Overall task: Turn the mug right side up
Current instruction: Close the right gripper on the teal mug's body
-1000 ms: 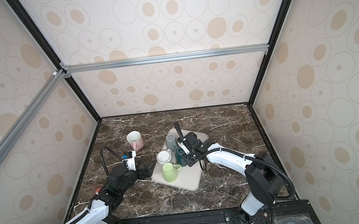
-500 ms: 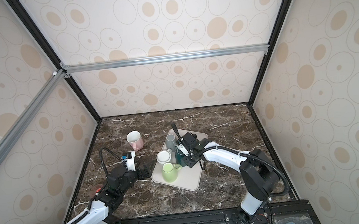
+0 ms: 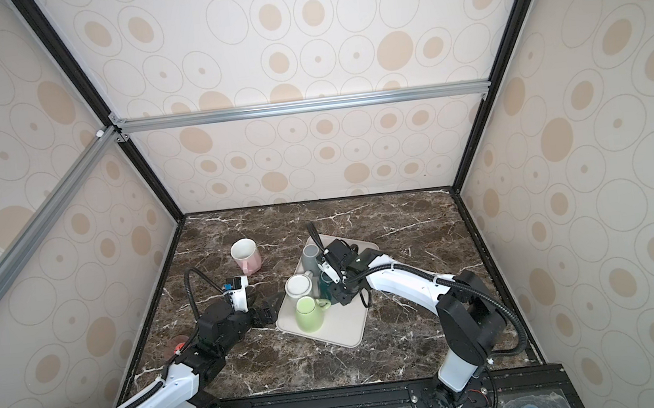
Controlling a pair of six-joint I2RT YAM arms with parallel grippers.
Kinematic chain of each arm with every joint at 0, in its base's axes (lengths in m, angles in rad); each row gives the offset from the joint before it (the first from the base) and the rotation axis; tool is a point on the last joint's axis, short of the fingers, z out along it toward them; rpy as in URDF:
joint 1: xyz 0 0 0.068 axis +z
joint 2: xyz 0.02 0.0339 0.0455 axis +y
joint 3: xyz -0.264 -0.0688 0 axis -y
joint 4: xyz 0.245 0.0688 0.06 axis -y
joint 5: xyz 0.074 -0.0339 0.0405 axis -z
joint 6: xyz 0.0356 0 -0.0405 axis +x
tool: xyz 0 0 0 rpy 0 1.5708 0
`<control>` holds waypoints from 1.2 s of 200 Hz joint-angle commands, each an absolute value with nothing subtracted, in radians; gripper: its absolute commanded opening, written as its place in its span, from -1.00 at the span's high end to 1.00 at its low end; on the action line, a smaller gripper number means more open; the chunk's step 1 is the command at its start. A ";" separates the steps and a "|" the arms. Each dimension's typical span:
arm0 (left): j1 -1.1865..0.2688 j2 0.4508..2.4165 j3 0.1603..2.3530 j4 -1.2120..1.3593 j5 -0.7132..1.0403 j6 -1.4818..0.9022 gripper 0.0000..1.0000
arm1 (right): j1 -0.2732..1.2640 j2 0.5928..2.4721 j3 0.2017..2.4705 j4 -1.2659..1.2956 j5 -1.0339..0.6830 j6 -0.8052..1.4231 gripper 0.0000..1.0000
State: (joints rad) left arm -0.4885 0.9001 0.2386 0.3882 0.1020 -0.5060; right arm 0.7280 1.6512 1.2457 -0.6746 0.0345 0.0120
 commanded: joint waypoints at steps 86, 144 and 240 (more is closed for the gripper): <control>-0.495 0.923 0.242 0.426 0.110 -0.508 -0.96 | 0.777 1.786 1.371 -0.855 0.126 0.022 0.32; -0.495 0.924 0.242 0.429 0.110 -0.509 -0.96 | 0.782 1.810 1.391 -0.848 0.136 0.028 0.39; -0.495 0.953 0.242 0.446 0.121 -0.514 -0.96 | 0.784 1.853 1.430 -0.874 0.173 0.035 0.43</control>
